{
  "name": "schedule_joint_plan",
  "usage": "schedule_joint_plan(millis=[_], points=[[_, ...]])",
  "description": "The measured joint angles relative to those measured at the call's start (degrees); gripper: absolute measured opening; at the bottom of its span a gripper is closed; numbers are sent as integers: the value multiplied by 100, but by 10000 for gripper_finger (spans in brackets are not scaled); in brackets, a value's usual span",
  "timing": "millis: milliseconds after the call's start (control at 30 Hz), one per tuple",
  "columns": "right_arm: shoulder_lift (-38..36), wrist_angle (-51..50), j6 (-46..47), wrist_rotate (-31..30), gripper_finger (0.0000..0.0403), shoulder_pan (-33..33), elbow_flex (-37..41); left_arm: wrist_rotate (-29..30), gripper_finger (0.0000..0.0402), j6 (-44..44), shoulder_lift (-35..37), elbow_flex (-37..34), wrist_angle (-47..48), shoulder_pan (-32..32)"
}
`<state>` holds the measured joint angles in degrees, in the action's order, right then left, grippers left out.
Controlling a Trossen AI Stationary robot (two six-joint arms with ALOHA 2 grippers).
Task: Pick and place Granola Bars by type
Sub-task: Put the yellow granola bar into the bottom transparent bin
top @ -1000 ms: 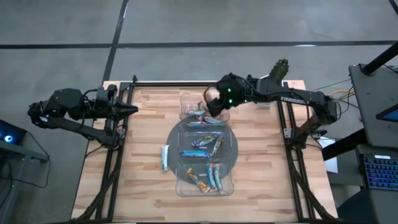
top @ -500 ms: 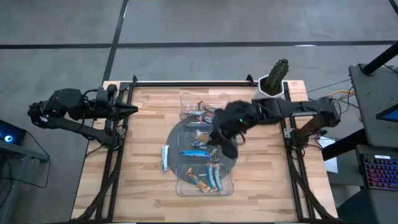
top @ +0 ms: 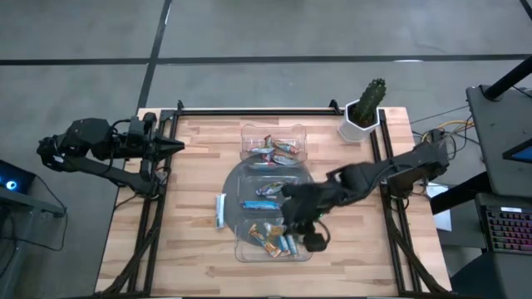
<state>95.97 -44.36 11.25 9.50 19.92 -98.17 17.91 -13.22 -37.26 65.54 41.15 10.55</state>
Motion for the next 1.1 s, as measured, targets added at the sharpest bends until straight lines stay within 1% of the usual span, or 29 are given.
schedule_joint_plan(millis=[100,233,267,400,633,700,967,1100], points=[[259,0,51,0,63,94,2,0,18,0,0,1,0,-2],[539,41,673,25,63,124,3,0,18,42,0,0,2,-4],[606,38,782,113,63,123,-11,2,18,90,0,0,2,-4],[858,79,817,527,64,138,-90,0,18,139,0,0,1,-4],[1222,-40,983,567,67,261,-92,0,18,145,0,0,4,-4],[1277,-99,1143,580,77,259,-93,0,18,144,-2,1,7,-4],[1334,-129,1156,586,134,256,-92,0,18,145,-2,1,5,-4],[1242,-173,1147,567,149,247,-92,-2,18,141,-2,0,4,-4]])
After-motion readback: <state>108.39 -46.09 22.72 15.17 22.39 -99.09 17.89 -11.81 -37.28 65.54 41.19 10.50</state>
